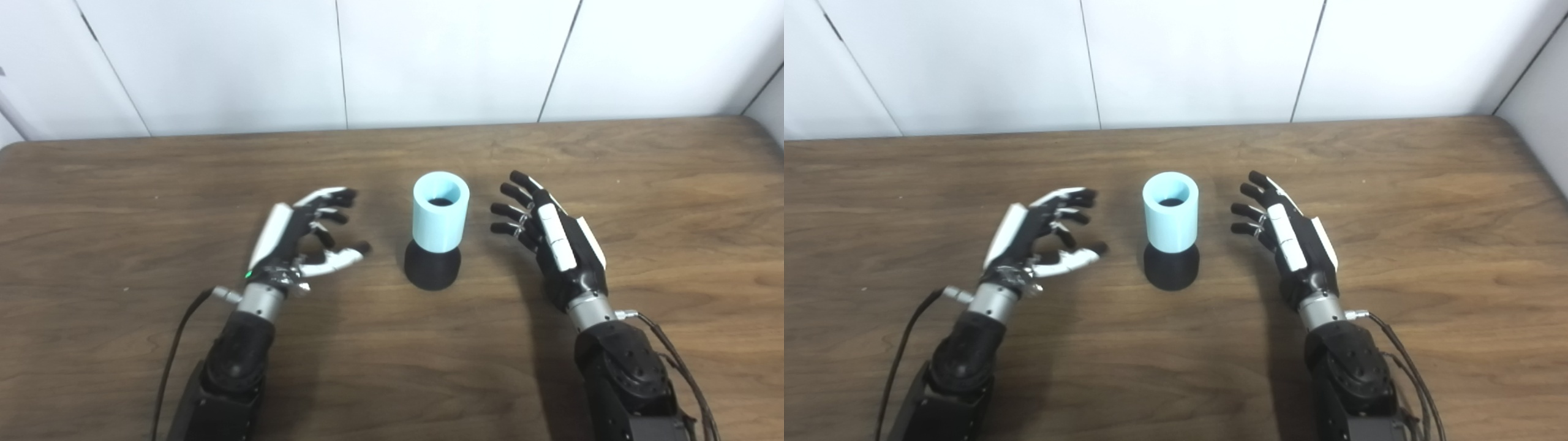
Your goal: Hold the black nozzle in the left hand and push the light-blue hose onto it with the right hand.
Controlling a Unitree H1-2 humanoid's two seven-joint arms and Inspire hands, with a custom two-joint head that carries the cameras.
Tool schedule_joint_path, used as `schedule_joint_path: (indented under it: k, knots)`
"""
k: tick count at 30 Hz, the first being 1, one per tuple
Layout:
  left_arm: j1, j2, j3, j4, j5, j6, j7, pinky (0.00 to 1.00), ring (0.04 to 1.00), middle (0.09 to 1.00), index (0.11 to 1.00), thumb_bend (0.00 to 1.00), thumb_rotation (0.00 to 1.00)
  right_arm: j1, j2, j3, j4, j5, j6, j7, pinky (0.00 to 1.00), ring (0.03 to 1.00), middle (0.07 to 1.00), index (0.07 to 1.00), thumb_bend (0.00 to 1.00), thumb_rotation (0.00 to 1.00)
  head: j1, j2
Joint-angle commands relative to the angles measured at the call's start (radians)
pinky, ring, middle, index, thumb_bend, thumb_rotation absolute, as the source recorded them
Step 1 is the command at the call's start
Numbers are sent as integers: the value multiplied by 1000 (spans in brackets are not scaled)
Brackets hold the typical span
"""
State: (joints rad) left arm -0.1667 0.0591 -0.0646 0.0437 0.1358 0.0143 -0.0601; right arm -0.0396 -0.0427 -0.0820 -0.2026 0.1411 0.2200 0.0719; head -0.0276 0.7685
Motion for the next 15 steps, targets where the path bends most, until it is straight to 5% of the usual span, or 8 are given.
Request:
schedule_joint_path:
  k: [1,5,15]
  knots:
    - [-11,-35,62,-56,-184,45,-35,491,591,664,668,549,3,-17,2,-9,-12,22,-59,3,637,744,840,849,632,787,-2,0]
    - [-8,-67,134,-61,-396,99,-105,468,578,674,671,590,119,-14,1,-11,1,26,-82,7,625,732,826,834,627,760,-5,-5]
    - [6,-41,157,-60,-496,116,-143,505,623,707,692,669,152,-8,2,-10,29,38,-122,5,577,703,808,817,604,683,-8,-9]
